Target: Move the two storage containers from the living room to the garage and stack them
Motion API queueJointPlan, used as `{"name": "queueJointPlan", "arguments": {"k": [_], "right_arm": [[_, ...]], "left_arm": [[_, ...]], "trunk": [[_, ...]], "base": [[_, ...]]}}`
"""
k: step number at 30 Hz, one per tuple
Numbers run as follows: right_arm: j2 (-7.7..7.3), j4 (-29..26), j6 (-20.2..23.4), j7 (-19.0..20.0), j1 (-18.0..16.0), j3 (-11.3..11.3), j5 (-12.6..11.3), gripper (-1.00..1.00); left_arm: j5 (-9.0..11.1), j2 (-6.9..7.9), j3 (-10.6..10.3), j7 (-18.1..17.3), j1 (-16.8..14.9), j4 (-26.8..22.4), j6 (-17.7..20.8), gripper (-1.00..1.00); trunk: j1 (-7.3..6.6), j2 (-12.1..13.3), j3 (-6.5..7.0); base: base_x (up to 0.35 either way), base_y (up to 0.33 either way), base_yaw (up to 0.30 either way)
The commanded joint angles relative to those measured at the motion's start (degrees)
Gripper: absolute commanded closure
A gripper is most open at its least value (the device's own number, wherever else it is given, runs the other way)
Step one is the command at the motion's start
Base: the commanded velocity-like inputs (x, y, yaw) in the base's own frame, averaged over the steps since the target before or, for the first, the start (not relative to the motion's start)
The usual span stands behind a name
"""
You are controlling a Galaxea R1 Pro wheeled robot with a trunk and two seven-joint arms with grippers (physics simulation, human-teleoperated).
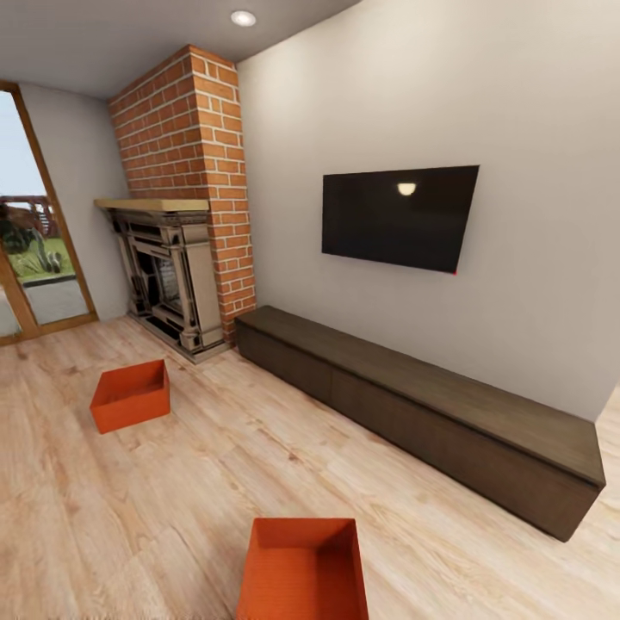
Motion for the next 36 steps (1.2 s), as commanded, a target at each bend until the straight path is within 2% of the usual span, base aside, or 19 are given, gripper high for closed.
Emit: {"name": "queueJointPlan", "arguments": {"k": [1,13,36], "right_arm": [[0.02,0.15,-0.34,-0.03,-0.05,0.5,-0.58,-1.0],[0.01,0.15,-0.34,-0.03,-0.05,0.5,-0.63,-1.0],[-0.12,0.06,-0.67,-0.03,-0.05,0.47,-0.75,-1.0]], "left_arm": [[0.53,-0.01,0.07,0.03,-0.02,-0.03,0.02,-1.0],[0.53,0.0,0.07,0.03,-0.01,-0.03,0.02,-1.0],[0.53,-0.03,0.07,0.03,0.02,-0.03,0.02,-1.0]], "trunk": [[0.0,-0.03,-0.06],[0.0,-0.03,-0.06],[0.0,-0.03,-0.06]], "base": [[0.0,0.0,0.262],[0.0,0.0,0.227],[0.0,0.0,0.004]]}}
